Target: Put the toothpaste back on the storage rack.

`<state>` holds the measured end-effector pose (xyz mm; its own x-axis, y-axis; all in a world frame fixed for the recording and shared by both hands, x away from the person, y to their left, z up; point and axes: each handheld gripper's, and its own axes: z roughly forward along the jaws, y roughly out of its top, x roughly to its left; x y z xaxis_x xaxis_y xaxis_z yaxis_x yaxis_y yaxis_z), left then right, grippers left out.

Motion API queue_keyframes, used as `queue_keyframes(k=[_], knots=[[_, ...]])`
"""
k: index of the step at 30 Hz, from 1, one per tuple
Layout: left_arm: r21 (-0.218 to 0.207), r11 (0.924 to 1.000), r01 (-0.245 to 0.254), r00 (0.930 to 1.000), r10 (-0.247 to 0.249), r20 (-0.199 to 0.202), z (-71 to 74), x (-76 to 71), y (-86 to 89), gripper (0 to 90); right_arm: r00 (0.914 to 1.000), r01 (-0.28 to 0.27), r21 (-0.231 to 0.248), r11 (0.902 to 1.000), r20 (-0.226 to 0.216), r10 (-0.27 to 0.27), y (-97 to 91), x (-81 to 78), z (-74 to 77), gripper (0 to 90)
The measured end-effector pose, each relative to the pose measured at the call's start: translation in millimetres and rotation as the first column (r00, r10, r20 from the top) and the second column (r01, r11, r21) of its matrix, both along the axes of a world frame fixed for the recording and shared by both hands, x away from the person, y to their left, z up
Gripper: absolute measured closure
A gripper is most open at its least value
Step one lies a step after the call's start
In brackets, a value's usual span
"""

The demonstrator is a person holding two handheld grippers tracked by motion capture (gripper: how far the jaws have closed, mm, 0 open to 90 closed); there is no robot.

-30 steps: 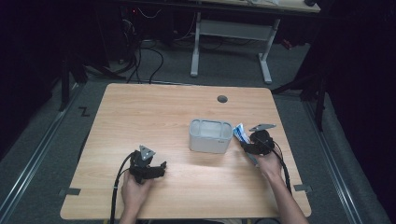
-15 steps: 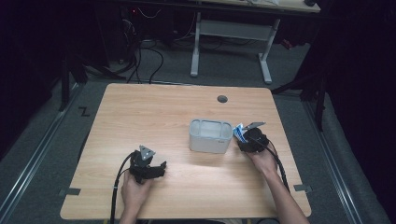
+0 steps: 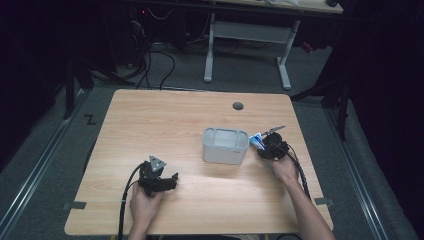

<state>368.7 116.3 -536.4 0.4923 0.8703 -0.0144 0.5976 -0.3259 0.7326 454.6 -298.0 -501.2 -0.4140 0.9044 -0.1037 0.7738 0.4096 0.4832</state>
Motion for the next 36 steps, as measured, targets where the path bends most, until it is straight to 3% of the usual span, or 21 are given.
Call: queue_keyframes(k=[4,11,15,23,27,33,36], knots=[[0.0,1.0,0.0,1.0,0.0,0.0,0.0,0.0,0.0,18.3,0.9995,-0.001,0.022,0.9998,-0.03,0.002,-4.3,4.1,2.9,67.3],[0.0,1.0,-0.001,1.0,0.001,0.0,0.0,0.0,0.0,18.4,0.9987,-0.019,0.001,0.9998,-0.048,0.019,-3.1,6.1,6.9,71.3],[-0.001,1.0,-0.001,1.0,0.001,0.0,0.0,0.0,0.0,18.4,0.9977,-0.011,0.053,0.9985,-0.066,0.014,-9.3,4.7,8.7,71.5],[-0.001,1.0,-0.001,1.0,0.001,0.0,0.0,0.0,0.0,18.4,0.9994,-0.026,0.095,0.9951,-0.022,0.029,-17.4,-6.9,24.8,71.3],[0.0,1.0,-0.001,1.0,0.001,0.0,0.0,0.0,0.0,18.4,0.9993,-0.037,0.154,0.9874,0.008,0.036,-21.0,-13.4,38.6,71.1],[-0.001,1.0,-0.001,1.0,0.001,0.0,0.0,0.1,0.0,18.4,0.9985,-0.053,0.183,0.9817,0.026,0.049,-24.1,-17.6,48.1,71.0],[-0.001,1.0,-0.001,1.0,0.001,0.0,0.0,0.1,0.0,18.4,0.9982,-0.055,0.223,0.9732,0.036,0.048,-27.1,-21.0,53.0,71.0]])
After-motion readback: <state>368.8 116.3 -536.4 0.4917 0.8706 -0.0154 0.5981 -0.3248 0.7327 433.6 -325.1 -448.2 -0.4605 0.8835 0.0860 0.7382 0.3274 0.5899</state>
